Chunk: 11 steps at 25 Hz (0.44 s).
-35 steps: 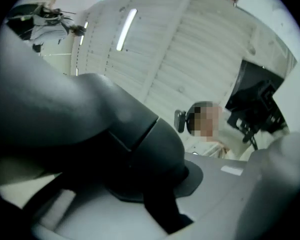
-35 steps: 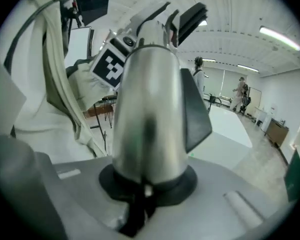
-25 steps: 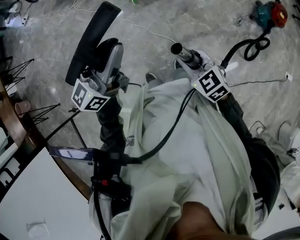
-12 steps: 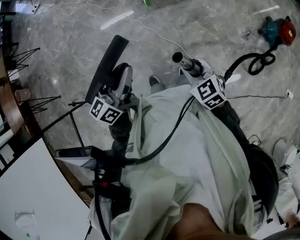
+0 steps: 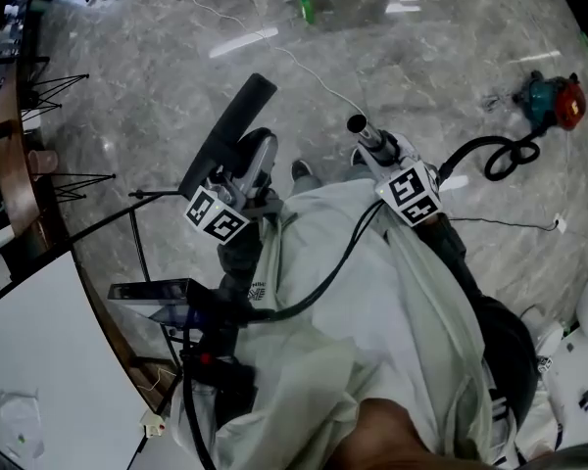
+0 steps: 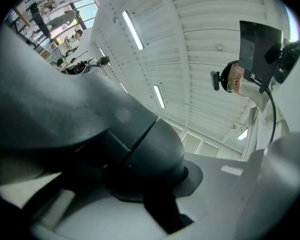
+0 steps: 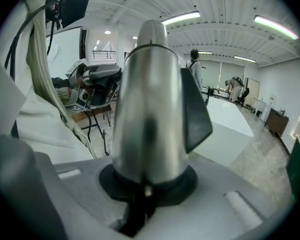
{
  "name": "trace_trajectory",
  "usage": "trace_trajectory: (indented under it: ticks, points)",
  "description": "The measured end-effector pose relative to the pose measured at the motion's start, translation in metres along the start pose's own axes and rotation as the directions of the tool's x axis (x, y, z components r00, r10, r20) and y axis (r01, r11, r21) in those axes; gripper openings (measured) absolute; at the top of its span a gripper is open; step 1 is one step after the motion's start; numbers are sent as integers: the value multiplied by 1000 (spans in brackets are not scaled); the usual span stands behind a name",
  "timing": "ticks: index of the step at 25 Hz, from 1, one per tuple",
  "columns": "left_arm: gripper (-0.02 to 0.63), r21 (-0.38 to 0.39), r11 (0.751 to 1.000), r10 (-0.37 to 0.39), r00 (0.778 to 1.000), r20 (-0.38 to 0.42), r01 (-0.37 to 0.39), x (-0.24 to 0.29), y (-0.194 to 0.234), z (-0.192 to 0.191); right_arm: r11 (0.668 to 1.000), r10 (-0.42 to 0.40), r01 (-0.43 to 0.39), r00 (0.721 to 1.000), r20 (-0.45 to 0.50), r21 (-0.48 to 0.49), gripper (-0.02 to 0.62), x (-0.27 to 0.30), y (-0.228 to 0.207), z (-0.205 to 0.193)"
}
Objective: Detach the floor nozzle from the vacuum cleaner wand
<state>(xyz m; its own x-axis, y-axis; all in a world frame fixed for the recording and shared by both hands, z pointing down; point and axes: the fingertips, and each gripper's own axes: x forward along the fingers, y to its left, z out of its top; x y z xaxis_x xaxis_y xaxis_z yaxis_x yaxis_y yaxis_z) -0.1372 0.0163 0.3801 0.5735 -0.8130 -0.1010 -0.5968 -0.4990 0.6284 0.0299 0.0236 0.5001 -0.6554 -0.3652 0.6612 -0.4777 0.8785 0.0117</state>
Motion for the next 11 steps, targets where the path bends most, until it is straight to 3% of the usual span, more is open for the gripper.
trace_trajectory:
  ticks: [11]
  points:
    - [74,-31,999,8,1000,23,-8,2,8,7,999,45,-45,999,0,-10,44,11,0,7]
